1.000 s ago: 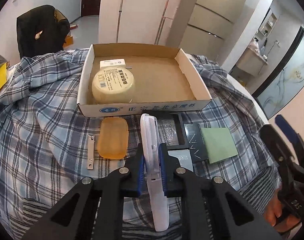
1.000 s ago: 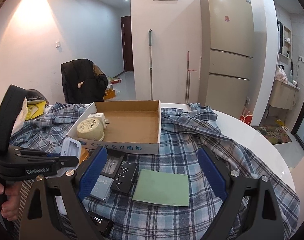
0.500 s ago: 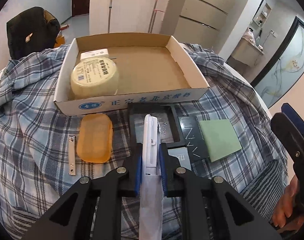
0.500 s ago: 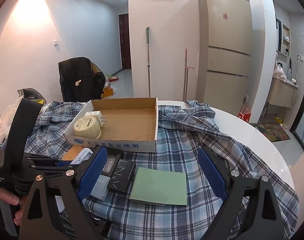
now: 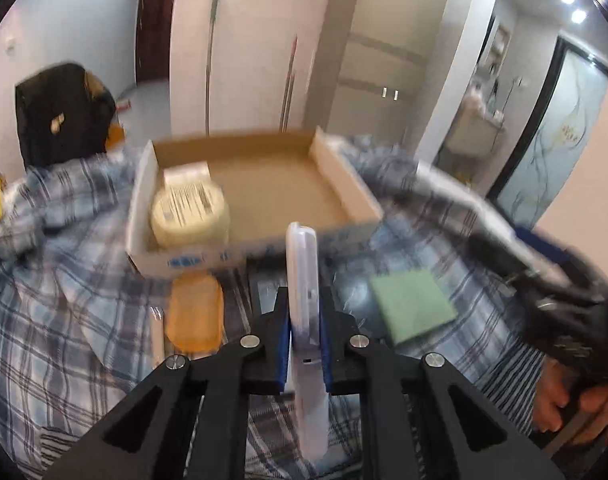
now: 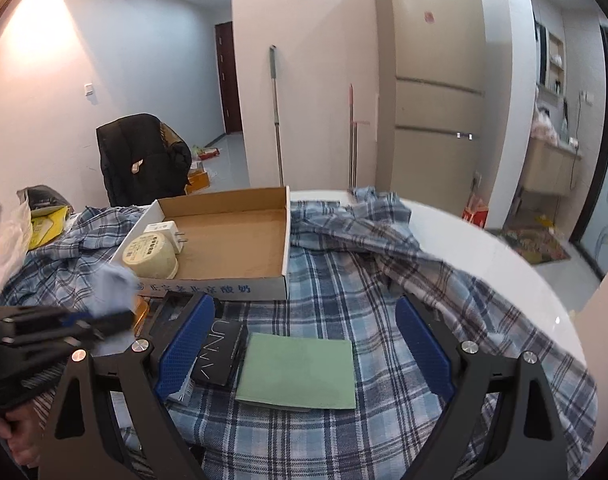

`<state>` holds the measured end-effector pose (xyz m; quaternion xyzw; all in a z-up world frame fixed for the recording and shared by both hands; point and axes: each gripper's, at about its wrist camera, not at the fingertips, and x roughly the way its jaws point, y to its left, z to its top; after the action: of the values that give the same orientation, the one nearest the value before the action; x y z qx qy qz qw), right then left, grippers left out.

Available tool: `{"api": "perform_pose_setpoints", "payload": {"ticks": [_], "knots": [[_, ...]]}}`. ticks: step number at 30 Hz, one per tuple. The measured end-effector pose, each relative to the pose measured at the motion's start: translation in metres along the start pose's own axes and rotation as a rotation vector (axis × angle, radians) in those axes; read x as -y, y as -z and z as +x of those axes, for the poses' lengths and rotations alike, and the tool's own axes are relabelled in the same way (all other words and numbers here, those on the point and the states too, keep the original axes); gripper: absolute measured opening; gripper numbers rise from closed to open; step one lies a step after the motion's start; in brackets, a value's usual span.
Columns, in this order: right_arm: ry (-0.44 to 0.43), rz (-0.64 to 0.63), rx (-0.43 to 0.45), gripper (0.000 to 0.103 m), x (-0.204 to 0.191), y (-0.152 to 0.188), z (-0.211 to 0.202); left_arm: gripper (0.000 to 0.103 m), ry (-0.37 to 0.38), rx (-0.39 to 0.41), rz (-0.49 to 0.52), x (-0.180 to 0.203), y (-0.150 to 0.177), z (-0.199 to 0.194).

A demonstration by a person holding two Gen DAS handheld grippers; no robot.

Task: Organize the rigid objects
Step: 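Grasp the white remote control with the left tool, then lift the remote with the left tool while the right tool grasps the black ZEESEA box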

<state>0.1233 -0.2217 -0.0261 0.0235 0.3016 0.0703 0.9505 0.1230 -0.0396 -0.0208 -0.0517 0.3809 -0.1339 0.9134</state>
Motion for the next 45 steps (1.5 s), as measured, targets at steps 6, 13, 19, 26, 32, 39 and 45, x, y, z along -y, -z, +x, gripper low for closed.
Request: {"api": "perform_pose_setpoints", "payload": {"ticks": [6, 13, 19, 26, 32, 39, 45], "knots": [[0.009, 0.04, -0.082, 0.091, 0.009, 0.004, 0.019, 0.013, 0.009, 0.016, -0.025, -0.008, 0.001, -0.003], [0.003, 0.027, -0.141, 0.091, 0.008, 0.01, 0.031, 0.013, -0.01, -0.005, -0.06, -0.015, 0.003, -0.001], [-0.064, -0.016, -0.161, 0.091, -0.008, 0.014, 0.025, 0.013, -0.049, 0.111, 0.015, -0.005, 0.009, -0.037], [-0.11, -0.014, -0.204, 0.091, -0.032, 0.025, 0.004, 0.013, -0.103, 0.242, 0.045, -0.007, 0.028, -0.079], [-0.092, -0.062, -0.246, 0.091, -0.061, 0.041, -0.008, 0.013, -0.139, 0.251, -0.002, -0.024, 0.036, -0.092], [-0.042, -0.097, -0.301, 0.077, -0.089, 0.064, 0.002, 0.013, -0.143, 0.25, -0.014, -0.033, 0.052, -0.102], [-0.123, -0.042, -0.416, 0.066, -0.086, 0.079, 0.021, 0.013, -0.15, 0.267, -0.017, -0.035, 0.053, -0.106]]}}
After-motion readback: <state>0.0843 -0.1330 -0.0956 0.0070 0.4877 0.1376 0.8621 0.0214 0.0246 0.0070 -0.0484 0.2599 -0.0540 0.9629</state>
